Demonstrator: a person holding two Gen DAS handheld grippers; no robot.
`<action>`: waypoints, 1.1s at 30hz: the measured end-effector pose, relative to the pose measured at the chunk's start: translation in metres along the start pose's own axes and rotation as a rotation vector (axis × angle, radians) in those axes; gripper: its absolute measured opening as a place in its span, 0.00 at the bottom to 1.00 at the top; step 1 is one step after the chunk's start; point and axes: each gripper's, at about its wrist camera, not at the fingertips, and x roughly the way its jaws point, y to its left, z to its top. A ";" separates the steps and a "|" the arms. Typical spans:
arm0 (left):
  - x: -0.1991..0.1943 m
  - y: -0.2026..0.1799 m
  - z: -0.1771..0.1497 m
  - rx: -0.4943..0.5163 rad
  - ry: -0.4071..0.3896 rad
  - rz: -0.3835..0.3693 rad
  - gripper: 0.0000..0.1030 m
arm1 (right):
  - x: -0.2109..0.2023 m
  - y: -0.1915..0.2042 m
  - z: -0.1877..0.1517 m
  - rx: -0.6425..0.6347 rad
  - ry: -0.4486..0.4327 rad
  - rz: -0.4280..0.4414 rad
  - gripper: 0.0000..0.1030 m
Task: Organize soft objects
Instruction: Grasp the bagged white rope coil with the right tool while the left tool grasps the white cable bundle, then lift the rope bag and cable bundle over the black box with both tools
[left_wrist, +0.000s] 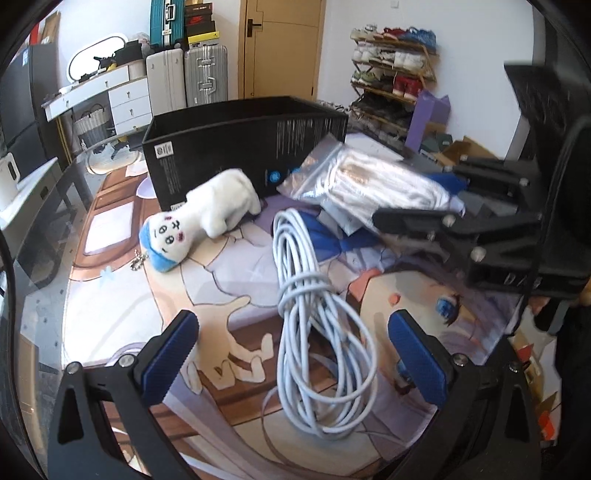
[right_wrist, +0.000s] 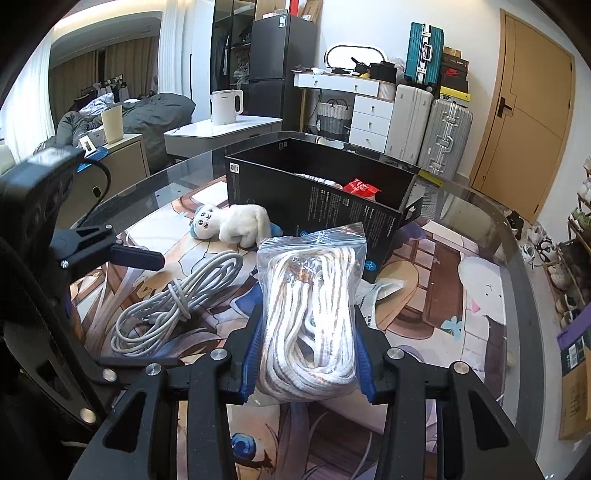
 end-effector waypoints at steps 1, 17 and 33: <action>0.002 -0.002 -0.002 0.012 0.006 0.012 0.98 | 0.000 0.000 0.000 0.000 -0.001 0.000 0.42; -0.005 0.002 -0.001 0.031 -0.067 0.019 0.38 | 0.001 0.001 0.000 0.000 -0.007 0.013 0.42; -0.017 0.015 0.001 -0.024 -0.121 -0.032 0.32 | -0.011 -0.003 0.001 0.017 -0.052 0.031 0.42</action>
